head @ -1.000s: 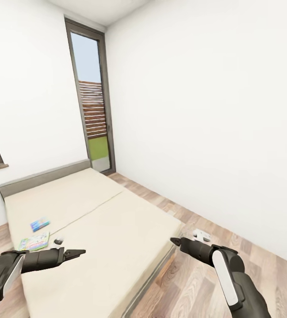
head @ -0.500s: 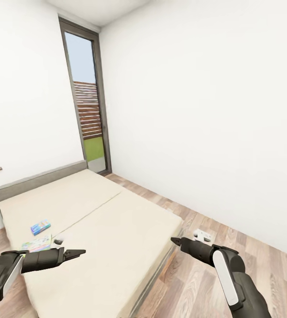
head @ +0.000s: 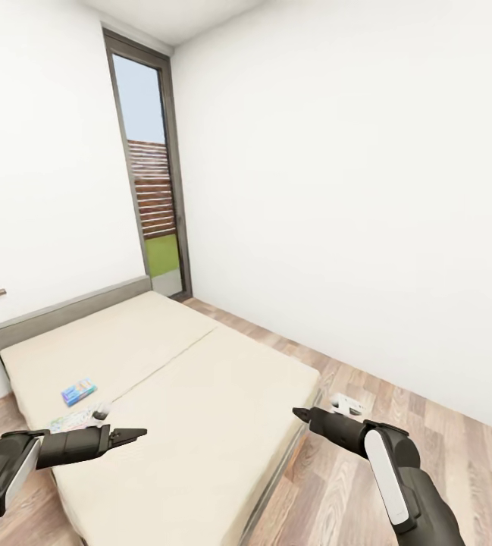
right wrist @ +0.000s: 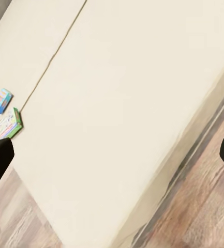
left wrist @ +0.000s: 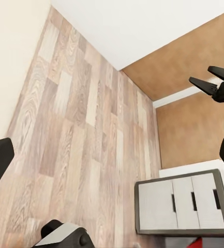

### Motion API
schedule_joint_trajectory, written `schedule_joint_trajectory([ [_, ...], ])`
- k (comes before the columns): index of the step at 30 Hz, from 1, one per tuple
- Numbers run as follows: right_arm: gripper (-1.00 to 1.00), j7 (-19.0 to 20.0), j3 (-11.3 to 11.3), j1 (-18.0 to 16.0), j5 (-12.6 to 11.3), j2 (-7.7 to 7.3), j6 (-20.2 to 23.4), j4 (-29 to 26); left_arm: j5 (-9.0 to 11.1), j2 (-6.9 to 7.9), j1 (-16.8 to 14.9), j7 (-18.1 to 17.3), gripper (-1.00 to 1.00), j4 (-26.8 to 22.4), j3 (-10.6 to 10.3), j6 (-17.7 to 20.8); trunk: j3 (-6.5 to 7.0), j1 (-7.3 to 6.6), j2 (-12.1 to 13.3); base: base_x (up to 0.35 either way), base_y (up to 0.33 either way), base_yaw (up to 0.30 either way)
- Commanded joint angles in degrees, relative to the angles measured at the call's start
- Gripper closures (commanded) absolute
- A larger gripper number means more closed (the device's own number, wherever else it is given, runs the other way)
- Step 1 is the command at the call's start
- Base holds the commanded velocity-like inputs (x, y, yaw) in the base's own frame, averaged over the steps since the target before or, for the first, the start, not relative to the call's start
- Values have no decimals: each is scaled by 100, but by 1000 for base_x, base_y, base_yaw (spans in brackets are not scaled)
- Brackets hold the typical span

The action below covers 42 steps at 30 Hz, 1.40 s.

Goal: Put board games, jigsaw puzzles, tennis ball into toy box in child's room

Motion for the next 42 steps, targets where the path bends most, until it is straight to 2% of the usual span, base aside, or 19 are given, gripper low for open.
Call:
schedule_joint_trajectory([
  [1,-100,57,-19,-4,47,8,29,-1,17,4,0,-10,-100,1,2,56,-3,2,-4,-2,69,-192],
  [15,-100,51,-19,-4,47,5,29,2,17,8,0,-10,-100,1,1,60,-3,2,-4,-1,65,-214],
  [23,-100,52,-19,-4,47,6,24,1,17,8,0,-10,-100,1,4,59,-3,2,-4,0,210,-34],
  [42,-100,50,-19,-4,47,6,21,2,17,10,0,-10,-100,1,7,60,-3,2,-4,0,82,-2],
])
